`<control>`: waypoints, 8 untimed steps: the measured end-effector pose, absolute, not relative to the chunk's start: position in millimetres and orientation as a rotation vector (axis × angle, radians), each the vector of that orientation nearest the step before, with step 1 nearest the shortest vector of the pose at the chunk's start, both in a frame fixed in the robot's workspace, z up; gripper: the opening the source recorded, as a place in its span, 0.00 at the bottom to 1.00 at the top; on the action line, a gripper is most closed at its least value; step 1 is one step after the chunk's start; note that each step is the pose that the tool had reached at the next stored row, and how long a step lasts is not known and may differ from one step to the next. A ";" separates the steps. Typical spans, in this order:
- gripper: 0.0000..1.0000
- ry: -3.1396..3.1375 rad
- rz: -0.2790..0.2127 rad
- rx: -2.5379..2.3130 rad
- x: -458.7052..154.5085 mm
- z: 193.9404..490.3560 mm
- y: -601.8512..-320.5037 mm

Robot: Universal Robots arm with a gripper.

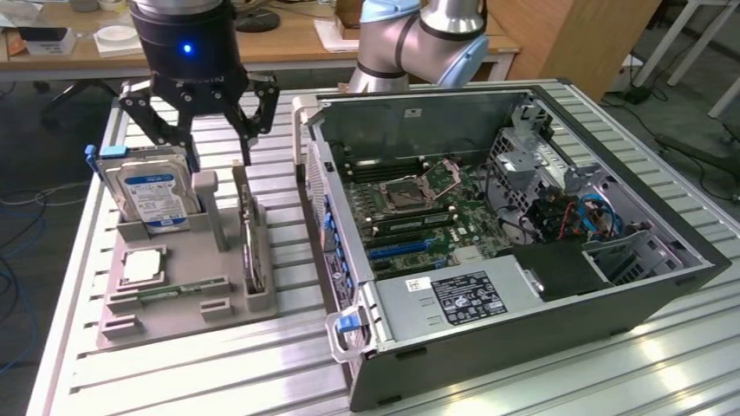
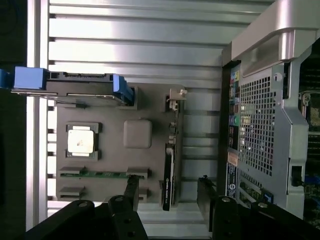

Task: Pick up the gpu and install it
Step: 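Pick up the gpu and move the gpu toward the slot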

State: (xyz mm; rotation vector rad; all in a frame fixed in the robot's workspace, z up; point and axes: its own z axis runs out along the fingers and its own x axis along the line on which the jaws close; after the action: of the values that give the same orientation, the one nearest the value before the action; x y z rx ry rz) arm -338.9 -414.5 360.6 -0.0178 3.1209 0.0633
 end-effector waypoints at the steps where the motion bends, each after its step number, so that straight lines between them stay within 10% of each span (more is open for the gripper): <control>1: 0.59 3.121 0.064 -0.019 -338.9 358.6 -415.7; 8: 0.59 3.121 0.064 -0.023 -338.9 346.0 -419.1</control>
State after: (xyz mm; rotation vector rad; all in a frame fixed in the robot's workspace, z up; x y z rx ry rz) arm -338.9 -419.1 346.0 -0.0234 3.1208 0.0637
